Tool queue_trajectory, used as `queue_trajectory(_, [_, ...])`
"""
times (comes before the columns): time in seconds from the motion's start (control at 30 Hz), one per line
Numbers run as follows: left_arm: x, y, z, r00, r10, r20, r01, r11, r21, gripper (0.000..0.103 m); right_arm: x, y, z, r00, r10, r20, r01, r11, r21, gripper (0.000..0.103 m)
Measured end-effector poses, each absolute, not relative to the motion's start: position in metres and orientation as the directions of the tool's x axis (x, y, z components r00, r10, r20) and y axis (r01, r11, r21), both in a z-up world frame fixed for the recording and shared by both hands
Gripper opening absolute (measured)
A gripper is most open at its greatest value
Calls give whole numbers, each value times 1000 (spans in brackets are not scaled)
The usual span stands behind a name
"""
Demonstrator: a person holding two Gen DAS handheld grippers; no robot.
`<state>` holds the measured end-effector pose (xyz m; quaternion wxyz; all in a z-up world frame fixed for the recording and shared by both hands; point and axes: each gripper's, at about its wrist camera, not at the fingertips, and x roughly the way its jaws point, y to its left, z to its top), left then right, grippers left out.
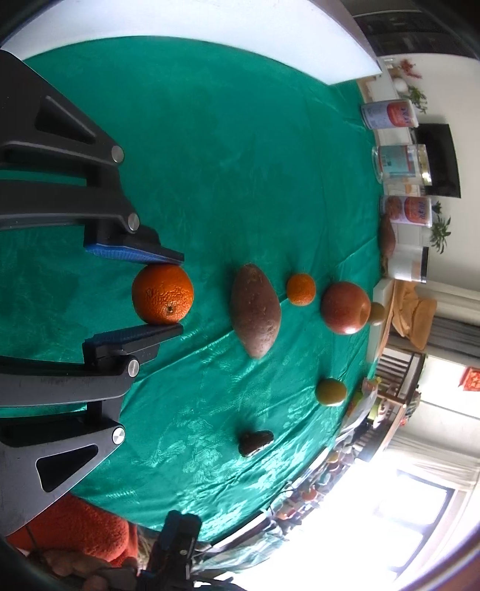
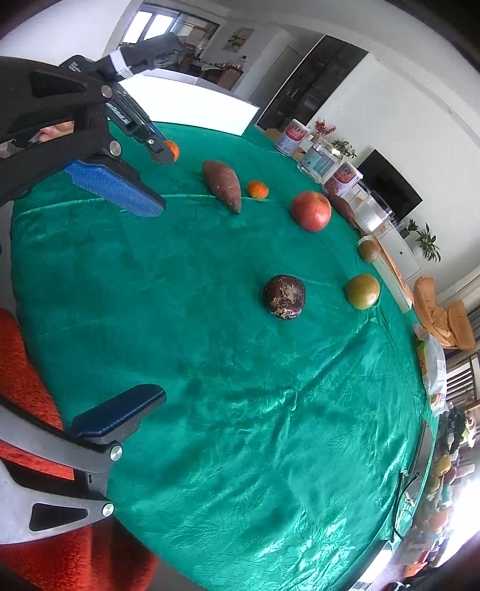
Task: Organize fruits
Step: 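Grasp the tangerine with the left tool while the right tool grasps the passion fruit, then carry both fruits into the cardboard box and open both tools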
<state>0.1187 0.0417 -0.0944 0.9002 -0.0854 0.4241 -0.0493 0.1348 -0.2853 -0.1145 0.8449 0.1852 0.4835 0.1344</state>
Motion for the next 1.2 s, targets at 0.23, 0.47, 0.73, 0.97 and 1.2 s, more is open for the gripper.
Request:
queue_trajectory(0.23, [98,45,-81,647,-190,-739,10,971,-241,31,236,-272,-127,397,405,-823,-24,901,432,87])
queue_trajectory(0.47, [91,54,-70,655,-177,-735,-7,971,-240,31,257,-246,-132,343,307,-888,-62,950,305,41])
queue_trajectory(0.73, [59,72,-12,726,-228,-649,9,947,-322,31,214,-209,-72,342,512,-788,-219,859,463,41])
queue_trajectory(0.97, [2,147,43,783,-153,-603,-107,922,-373,31,127,-33,-25,68,736,-674,-587,575,569,41])
queue_trajectory(1.2, [-53,265,19,683,155,-714,-469,842,-266,31,48,94,-30,-122,727,-676,-754,376,539,41])
